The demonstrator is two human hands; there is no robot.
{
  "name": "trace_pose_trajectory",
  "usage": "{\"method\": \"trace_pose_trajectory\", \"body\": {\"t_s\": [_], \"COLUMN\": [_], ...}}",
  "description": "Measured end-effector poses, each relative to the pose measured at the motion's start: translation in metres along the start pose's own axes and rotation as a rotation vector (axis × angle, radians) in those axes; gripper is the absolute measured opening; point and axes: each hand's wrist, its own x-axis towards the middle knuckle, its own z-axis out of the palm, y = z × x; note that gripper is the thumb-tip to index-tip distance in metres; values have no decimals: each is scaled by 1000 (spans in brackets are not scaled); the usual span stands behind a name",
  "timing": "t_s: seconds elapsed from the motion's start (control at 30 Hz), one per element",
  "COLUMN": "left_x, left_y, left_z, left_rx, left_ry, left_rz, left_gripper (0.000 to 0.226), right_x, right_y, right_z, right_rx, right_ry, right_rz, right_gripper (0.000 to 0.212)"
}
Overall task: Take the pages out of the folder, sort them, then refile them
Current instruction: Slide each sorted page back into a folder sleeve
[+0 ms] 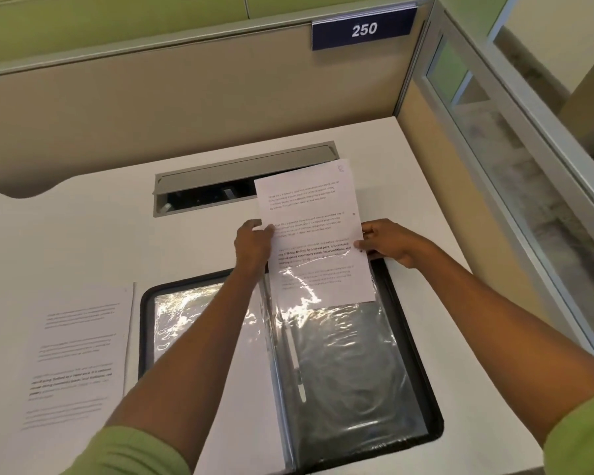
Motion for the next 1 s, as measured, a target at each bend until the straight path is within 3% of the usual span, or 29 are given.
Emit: {"method": "trace_pose_trajectory", "body": {"t_s": [0.07,0.33,0.47,0.6,0.73,0.87,1.0], "left_x": [6,1,-9,-7,-5,-4,-11], "left_y": [-1,-9,-11,-16,-12,-7,-10], "left_z": [-4,-15,-26,-34,-32,-30,-34], "left_rx": [-68,9,146,280,213,143,137], "left_ry": [-22,-95,-109,-171,-140,-45,-82], "left_rz": [-4,18,85,35,30,44,53], "left_gripper": [11,7,13,25,21,8,10], "right_x": [2,20,10,6,11,17,16], "right_y": [-3,-7,-5,-2,-4,-5,-3], "right_z": [2,14,8,4,9,15,13], "right_rx": [1,15,-256,-462,-353,-178,-221], "right_ry": [29,358,300,208,306,383,374], "right_rz": [-26,-120,-110,-50,-111,-128,-124], "right_gripper": [31,7,8,12,23,15,6]}}
